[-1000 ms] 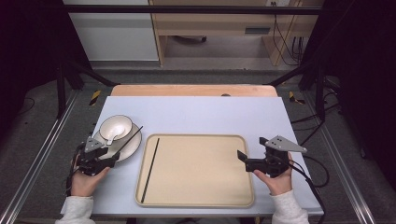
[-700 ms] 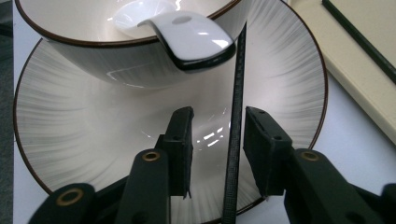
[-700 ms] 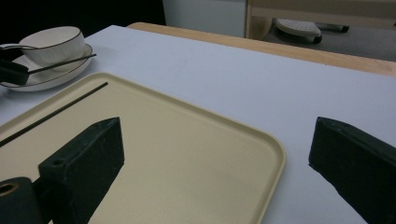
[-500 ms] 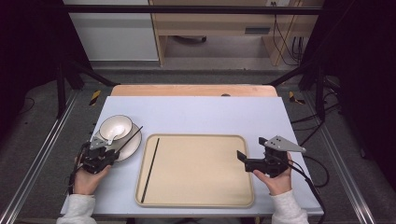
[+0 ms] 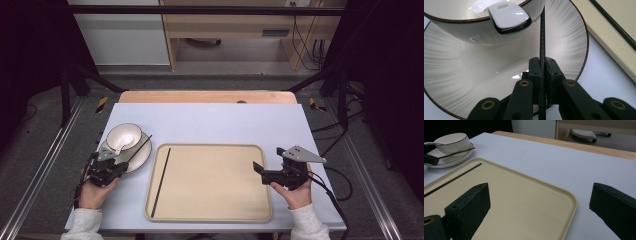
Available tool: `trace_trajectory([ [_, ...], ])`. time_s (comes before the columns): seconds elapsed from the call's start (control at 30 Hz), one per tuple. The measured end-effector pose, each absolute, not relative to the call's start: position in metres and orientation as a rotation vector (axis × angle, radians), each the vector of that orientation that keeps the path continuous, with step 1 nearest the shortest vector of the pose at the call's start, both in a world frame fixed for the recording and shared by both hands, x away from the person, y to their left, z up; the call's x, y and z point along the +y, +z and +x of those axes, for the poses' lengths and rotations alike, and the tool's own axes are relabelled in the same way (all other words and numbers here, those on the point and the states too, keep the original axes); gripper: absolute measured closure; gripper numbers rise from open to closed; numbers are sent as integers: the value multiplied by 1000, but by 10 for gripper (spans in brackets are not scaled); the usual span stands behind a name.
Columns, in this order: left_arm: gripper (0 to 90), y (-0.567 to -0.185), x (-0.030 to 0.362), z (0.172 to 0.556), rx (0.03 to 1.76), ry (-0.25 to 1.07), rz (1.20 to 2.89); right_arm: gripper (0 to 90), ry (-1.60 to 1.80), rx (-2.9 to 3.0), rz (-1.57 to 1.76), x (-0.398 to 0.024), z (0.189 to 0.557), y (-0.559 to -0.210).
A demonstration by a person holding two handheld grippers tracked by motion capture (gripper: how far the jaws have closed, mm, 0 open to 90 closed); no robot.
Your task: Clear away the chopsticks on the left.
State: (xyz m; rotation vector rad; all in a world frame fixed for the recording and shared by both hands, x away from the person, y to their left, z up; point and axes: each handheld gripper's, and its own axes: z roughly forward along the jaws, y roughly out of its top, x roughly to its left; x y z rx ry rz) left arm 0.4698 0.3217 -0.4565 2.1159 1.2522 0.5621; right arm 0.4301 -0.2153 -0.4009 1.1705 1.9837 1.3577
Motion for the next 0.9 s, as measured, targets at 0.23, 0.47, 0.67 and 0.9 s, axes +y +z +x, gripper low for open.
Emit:
trace_trajectory([
  [0.23,849,-453,318,467,1243,565,2105,35,1356,1981,1171,-216,430,-401],
  [0.47,849,-442,312,460,1225,587,2082,34,1355,1981,1168,-216,430,-400],
  [0.67,849,-436,304,454,1219,601,2066,34,1358,1977,1167,-217,429,-399],
  [0.9,849,-430,292,448,1219,590,2038,31,1361,1972,1164,-218,429,-399],
])
